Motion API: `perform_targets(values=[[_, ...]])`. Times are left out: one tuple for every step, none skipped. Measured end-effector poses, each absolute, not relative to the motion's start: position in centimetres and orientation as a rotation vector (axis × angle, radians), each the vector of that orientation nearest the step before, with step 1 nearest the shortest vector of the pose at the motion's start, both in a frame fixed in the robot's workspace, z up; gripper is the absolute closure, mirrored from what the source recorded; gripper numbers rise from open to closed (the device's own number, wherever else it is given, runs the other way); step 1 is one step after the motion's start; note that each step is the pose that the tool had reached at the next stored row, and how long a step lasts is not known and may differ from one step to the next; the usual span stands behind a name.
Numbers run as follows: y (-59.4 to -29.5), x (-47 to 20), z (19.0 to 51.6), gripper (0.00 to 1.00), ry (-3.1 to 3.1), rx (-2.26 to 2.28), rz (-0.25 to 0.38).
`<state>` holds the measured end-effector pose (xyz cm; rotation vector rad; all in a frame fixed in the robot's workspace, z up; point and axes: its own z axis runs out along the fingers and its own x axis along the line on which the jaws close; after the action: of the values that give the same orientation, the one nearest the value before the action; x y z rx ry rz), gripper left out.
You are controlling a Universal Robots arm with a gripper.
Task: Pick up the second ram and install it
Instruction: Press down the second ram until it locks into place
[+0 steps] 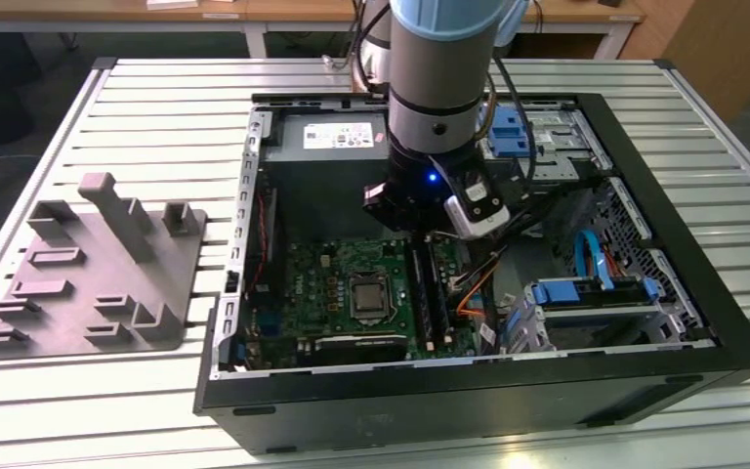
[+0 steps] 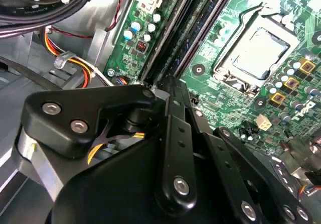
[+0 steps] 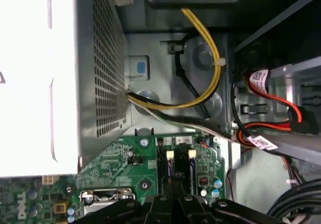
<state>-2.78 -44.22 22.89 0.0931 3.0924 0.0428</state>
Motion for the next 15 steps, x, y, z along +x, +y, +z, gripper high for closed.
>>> perform_targets(values=[[-44.5,-2.8,22.9,0.9,3.092,0.093,0.042],[-44.9,-2.8,22.9,0.9,3.092,0.093,0.041],[-45.2,-2.8,22.9,0.9,3.092,0.093,0.04],[-45.6,-2.8,22.9,0.9,3.092,0.093,0.039],[-46.0,-2.8,22.9,0.9,3.092,0.093,0.038],[-46.3,-2.8,22.9,0.9,3.092,0.093,0.035],[-46.7,-2.8,22.8,0.9,3.092,0.093,0.031],[-46.9,-2.8,22.8,0.9,3.092,0.093,0.024],[-47.1,-2.8,22.8,0.9,3.093,0.092,0.014],[-47.3,-2.8,22.8,0.9,3.093,0.092,0.003],[-47.5,-2.8,22.8,0.9,3.093,0.092,-0.006],[-47.8,-2.8,22.7,0.9,3.093,0.092,-0.014],[-48.1,-2.8,22.7,0.9,3.094,0.092,-0.02],[-48.4,-2.8,22.7,0.9,3.094,0.092,-0.025],[-48.7,-2.8,22.6,0.9,3.094,0.091,-0.031]])
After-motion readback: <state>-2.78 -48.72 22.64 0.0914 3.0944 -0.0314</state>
